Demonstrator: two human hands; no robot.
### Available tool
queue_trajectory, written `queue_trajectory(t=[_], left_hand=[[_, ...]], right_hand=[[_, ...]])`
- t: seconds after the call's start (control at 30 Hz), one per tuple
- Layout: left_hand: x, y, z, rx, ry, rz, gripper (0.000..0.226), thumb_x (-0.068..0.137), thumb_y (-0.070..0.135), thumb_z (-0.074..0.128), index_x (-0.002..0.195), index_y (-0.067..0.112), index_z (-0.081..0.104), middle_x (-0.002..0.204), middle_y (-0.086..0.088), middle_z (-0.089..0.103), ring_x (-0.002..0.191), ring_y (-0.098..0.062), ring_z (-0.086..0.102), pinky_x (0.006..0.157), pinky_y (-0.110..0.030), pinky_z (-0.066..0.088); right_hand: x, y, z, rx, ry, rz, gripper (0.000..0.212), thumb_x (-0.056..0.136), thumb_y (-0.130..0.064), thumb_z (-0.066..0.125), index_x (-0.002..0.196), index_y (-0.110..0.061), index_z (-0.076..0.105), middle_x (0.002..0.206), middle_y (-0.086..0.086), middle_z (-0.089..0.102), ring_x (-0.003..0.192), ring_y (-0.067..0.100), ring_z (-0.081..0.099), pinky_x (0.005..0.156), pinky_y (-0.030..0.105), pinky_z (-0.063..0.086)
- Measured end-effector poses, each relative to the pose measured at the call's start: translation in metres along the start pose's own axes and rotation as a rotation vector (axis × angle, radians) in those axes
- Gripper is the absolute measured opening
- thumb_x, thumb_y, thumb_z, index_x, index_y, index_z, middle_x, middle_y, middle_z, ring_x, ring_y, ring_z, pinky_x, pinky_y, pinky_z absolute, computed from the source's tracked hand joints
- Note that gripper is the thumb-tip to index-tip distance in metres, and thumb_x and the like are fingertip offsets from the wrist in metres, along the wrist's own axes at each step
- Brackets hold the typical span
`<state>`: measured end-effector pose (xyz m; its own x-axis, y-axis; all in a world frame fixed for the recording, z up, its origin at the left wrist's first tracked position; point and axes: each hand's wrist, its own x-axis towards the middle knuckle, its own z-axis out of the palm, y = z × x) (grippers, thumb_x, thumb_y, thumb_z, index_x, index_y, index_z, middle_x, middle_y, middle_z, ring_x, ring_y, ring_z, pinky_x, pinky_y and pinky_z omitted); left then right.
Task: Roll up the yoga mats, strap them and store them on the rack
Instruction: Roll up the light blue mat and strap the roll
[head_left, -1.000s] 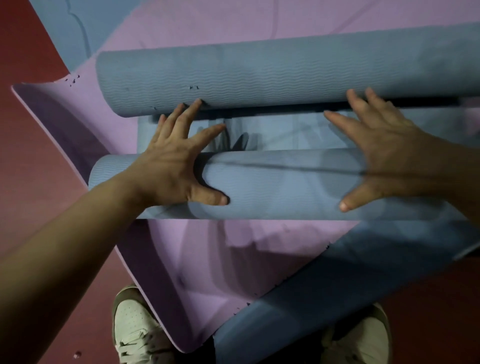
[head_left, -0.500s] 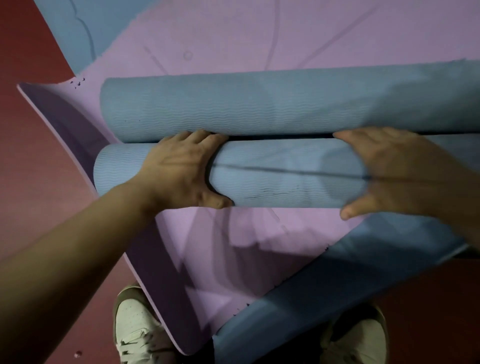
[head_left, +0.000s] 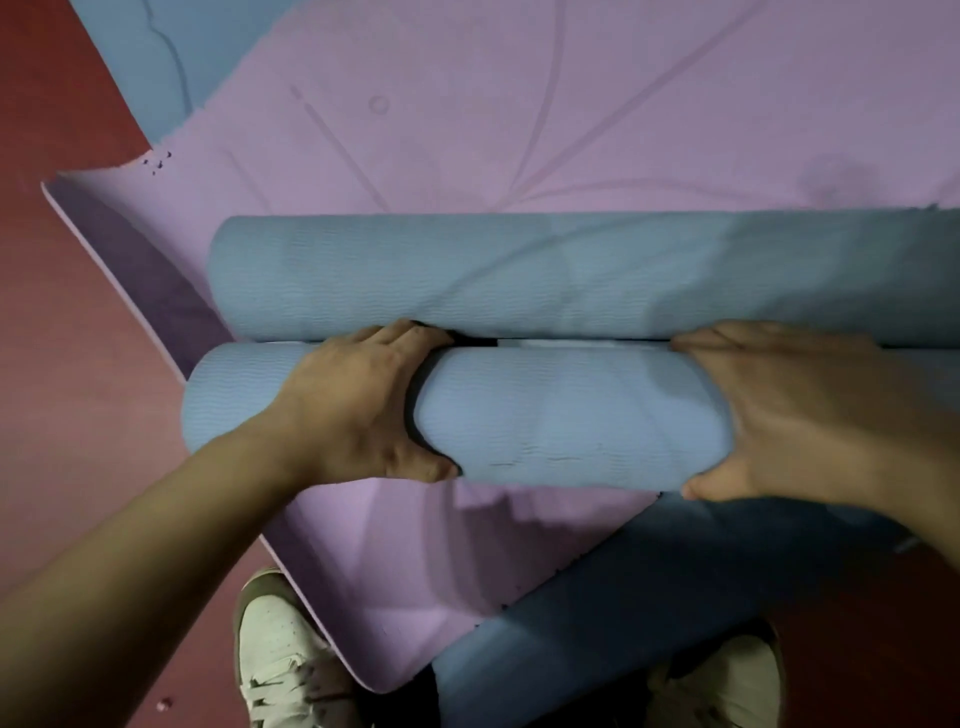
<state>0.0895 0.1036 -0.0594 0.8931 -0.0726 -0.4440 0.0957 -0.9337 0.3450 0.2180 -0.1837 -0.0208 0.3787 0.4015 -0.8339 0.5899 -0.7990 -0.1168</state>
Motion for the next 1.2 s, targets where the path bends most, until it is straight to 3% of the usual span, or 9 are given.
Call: queue_trajectory(t=[0.13,0.23,0.3,0.6,0.77,0.83,1.03,1.13,1.2], left_hand=[[0.006,-0.005,0.001,0.097,0.071,0.014,0.120,0.043,0.087,0.059,0.144,0.024,0.044,0.147,0.001,0.048,0.133,-0.028,0.046,0.111,-0.043,0.039],[0.008,-0.006,0.001,0.109,0.061,-0.002,0.135,0.043,0.092,0.051,0.155,0.022,0.028,0.165,-0.006,0.017,0.151,-0.035,0.008,0.121,-0.053,0.014],[0.014,-0.009,-0.003,0.075,0.050,-0.026,0.138,0.040,0.095,0.049,0.157,0.026,0.021,0.166,-0.004,0.007,0.152,-0.035,0.000,0.122,-0.056,0.007],[0.048,-0.025,-0.026,-0.127,0.144,-0.106,0.138,0.040,0.106,0.035,0.156,0.031,0.024,0.165,0.005,0.012,0.153,-0.027,0.003,0.121,-0.058,0.005],[0.054,-0.025,-0.024,-0.165,0.313,-0.040,0.082,0.072,0.078,0.049,0.130,0.022,0.061,0.138,-0.004,0.054,0.129,-0.029,0.043,0.108,-0.028,0.027],[0.051,-0.021,-0.023,-0.133,0.305,-0.011,0.072,0.079,0.075,0.045,0.122,0.021,0.066,0.125,-0.004,0.062,0.116,-0.031,0.053,0.102,-0.035,0.036],[0.026,-0.002,-0.009,0.219,0.224,0.018,0.124,0.052,0.098,0.042,0.140,0.012,0.048,0.132,-0.006,0.057,0.118,-0.031,0.054,0.108,-0.046,0.037],[0.033,-0.003,-0.013,0.199,0.213,-0.012,0.122,0.048,0.097,0.051,0.140,0.017,0.048,0.131,-0.001,0.057,0.116,-0.028,0.055,0.103,-0.043,0.042],[0.040,-0.004,-0.019,0.167,0.185,-0.039,0.120,0.044,0.095,0.056,0.139,0.023,0.047,0.129,0.004,0.058,0.116,-0.025,0.055,0.101,-0.041,0.044]], right_hand=[[0.006,0.009,-0.012,-0.039,0.171,-0.036,0.130,0.036,-0.091,0.057,0.149,-0.044,0.015,0.160,-0.013,0.012,0.144,0.011,0.020,0.113,0.027,0.023],[0.010,0.017,-0.006,0.028,0.190,-0.065,0.150,0.026,-0.096,0.056,0.154,-0.039,0.001,0.161,-0.003,-0.024,0.149,0.014,-0.018,0.112,0.024,-0.002],[0.020,0.023,-0.012,0.012,0.181,-0.056,0.160,0.019,-0.099,0.054,0.154,-0.037,-0.005,0.160,-0.002,-0.026,0.148,0.014,-0.021,0.113,0.026,-0.005],[0.049,0.056,-0.032,0.091,0.401,-0.112,0.157,0.021,-0.107,0.037,0.156,-0.034,0.004,0.165,-0.005,-0.009,0.150,0.013,-0.011,0.118,0.028,-0.003],[0.056,0.062,-0.044,0.160,0.517,-0.096,0.150,0.025,-0.109,0.026,0.154,-0.032,0.024,0.164,-0.003,0.015,0.151,0.016,0.009,0.120,0.029,0.005],[0.057,0.062,-0.045,0.140,0.514,-0.106,0.146,0.027,-0.109,0.025,0.152,-0.033,0.029,0.162,-0.002,0.021,0.150,0.018,0.013,0.122,0.034,0.009],[0.058,0.065,-0.036,0.105,0.549,-0.127,0.123,0.042,-0.108,0.021,0.136,-0.036,0.053,0.153,0.005,0.041,0.141,0.029,0.033,0.119,0.043,0.022],[0.048,0.061,-0.024,0.090,0.590,-0.167,0.107,0.060,-0.101,0.022,0.133,-0.032,0.058,0.137,0.003,0.057,0.124,0.029,0.048,0.109,0.035,0.029],[0.041,0.053,-0.013,0.010,0.561,-0.156,0.118,0.053,-0.098,0.035,0.143,-0.024,0.046,0.136,0.004,0.055,0.123,0.029,0.047,0.108,0.039,0.033]])
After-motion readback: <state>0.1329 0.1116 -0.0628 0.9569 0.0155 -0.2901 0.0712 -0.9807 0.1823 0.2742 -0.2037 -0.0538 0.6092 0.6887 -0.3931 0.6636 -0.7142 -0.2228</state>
